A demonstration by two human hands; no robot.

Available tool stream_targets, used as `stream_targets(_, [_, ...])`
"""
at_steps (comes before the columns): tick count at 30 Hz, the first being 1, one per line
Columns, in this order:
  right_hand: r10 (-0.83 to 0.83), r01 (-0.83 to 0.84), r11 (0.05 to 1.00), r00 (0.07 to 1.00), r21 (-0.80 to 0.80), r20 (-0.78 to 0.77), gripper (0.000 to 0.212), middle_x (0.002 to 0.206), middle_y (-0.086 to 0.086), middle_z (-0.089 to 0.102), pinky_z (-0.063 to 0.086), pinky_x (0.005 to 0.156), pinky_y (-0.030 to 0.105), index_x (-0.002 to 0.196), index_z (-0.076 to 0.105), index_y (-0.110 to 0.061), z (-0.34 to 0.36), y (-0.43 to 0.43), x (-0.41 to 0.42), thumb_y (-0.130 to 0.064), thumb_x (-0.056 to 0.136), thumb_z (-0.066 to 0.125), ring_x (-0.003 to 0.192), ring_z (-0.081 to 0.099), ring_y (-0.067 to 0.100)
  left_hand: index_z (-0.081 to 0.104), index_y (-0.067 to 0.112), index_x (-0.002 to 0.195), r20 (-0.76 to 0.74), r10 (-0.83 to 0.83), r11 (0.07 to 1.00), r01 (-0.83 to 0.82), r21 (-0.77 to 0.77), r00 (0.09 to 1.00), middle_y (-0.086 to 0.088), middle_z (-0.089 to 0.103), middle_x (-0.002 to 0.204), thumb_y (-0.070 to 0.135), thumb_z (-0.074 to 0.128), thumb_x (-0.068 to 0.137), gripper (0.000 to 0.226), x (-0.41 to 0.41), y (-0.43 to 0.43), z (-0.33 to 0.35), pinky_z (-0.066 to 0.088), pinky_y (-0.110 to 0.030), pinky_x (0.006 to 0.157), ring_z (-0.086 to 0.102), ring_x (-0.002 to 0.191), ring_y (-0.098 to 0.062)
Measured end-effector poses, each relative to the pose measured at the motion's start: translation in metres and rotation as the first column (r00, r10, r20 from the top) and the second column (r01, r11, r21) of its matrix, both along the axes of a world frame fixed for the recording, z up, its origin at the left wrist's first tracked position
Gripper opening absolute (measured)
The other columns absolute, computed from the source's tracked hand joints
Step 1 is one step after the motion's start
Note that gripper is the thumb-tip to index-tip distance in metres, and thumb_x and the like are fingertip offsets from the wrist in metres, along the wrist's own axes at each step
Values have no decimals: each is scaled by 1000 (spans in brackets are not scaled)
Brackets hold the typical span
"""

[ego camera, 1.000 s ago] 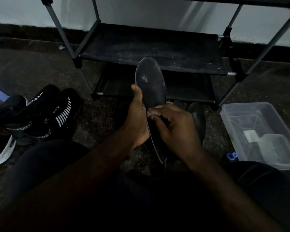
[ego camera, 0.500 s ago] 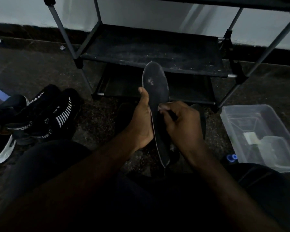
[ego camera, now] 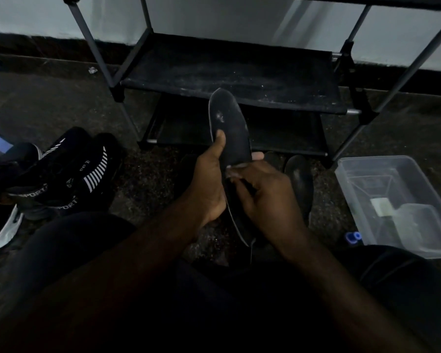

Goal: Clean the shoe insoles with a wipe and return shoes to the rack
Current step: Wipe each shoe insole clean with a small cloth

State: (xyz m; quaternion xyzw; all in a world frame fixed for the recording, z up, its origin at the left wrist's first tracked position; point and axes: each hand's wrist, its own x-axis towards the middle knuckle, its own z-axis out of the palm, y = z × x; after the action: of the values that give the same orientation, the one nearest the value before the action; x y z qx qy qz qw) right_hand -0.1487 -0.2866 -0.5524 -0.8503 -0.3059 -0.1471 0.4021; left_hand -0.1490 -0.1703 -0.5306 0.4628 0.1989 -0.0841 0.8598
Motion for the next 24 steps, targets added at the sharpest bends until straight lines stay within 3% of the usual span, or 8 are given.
stream_targets(4, [-208,208,978,978,-17,-11,15,93,10,72,53,84,34,96,75,-7,-3,-14,22,-6,87,64,90,68,26,65,1,116,30,24,998,-22,-55,999,-25,61,126,63,21,98,78,3,-3,-1,49,-38,97,59,119,-33])
stream_targets(7, [-86,86,996,996,-27,-27,16,93,9,72,49,85,26,96,75,-6,-2,-4,7,-2,84,65,90,68,23,67,6,106,27,16,999,-15,-34,1000,-24,65,120,65,19,96,76,1,-2,-2,51,-36,93,63,113,-31])
stream_targets(10, [18,-19,998,1000,-54,-17,18,95,8,73,49,85,26,97,75,-5,-3,-2,3,-4,84,63,90,67,22,73,7,94,18,15,999,-14,-32,1000,-23,69,111,67,20,95,80,1,0,-2,53,-35,87,67,104,-29])
stream_targets(14, [-179,180,983,984,27,-18,11,91,9,72,54,82,35,93,75,-6,-1,-12,19,-3,86,66,87,68,24,66,5,110,52,-10,997,14,-73,999,-21,66,119,62,20,98,74,2,-5,-1,50,-36,97,64,109,-28])
stream_targets(17, [-91,92,995,995,38,-42,14,92,8,72,52,84,28,95,75,-5,2,-2,3,-1,85,66,87,67,20,65,6,110,41,-2,999,4,-44,999,-21,67,117,61,22,97,71,1,-6,-5,49,-37,99,64,111,-30])
stream_targets(20, [-16,17,1000,1000,6,-22,16,95,8,72,55,84,34,96,74,-5,2,-1,-1,-2,85,64,89,67,21,65,6,112,26,8,1000,-8,-8,1000,-21,66,119,61,24,97,70,0,-6,-5,50,-36,98,64,111,-29])
stream_targets(24, [-218,218,976,976,1,4,14,93,8,71,54,79,37,96,74,-8,2,-13,22,-5,86,65,86,66,22,61,12,121,75,27,998,-24,-51,997,-9,70,114,57,24,100,62,2,-11,-6,51,-32,92,66,106,-20])
